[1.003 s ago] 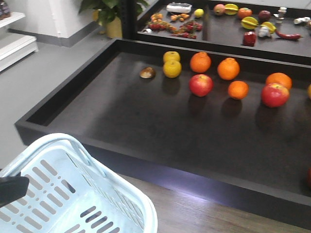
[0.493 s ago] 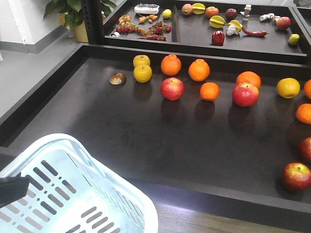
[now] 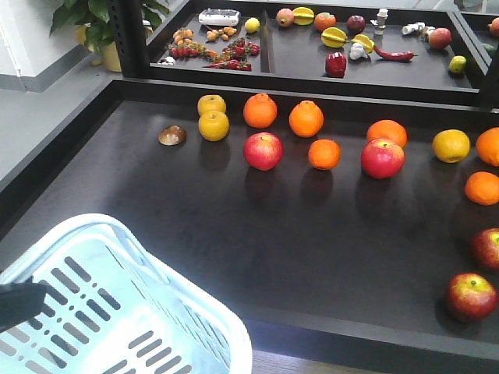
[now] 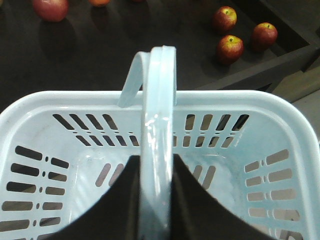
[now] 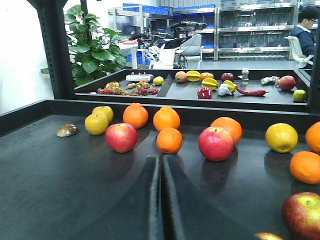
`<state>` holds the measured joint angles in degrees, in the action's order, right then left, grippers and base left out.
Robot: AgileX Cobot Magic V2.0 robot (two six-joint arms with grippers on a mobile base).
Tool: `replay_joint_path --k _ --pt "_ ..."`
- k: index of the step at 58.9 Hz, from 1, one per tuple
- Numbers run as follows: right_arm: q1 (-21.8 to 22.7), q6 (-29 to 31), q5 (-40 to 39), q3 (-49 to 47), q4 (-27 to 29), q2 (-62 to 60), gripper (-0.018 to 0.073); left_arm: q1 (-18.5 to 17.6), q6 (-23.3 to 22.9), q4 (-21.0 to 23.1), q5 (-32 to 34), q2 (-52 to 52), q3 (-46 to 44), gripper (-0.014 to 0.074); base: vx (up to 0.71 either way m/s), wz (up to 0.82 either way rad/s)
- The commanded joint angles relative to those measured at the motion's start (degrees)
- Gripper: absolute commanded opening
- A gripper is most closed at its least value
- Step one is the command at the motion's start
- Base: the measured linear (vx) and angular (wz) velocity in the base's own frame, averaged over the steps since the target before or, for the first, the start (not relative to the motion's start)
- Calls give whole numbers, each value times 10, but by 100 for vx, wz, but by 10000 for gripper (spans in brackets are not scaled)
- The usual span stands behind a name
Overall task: Pick three apples into basket with both arms
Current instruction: 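Drive the base alongside the fruit table and stop facing the apples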
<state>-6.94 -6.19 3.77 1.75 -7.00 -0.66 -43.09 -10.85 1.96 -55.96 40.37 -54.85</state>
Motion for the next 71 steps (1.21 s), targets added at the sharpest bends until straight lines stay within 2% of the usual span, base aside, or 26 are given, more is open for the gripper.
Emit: replay_joint_path --k 1,71 --pt "3 5 -41 5 -4 -7 -5 -1 -6 3 49 0 -14 -6 6 -7" --pt "3 5 -41 5 -4 -7 -5 -1 -6 3 49 0 -14 -6 9 -12"
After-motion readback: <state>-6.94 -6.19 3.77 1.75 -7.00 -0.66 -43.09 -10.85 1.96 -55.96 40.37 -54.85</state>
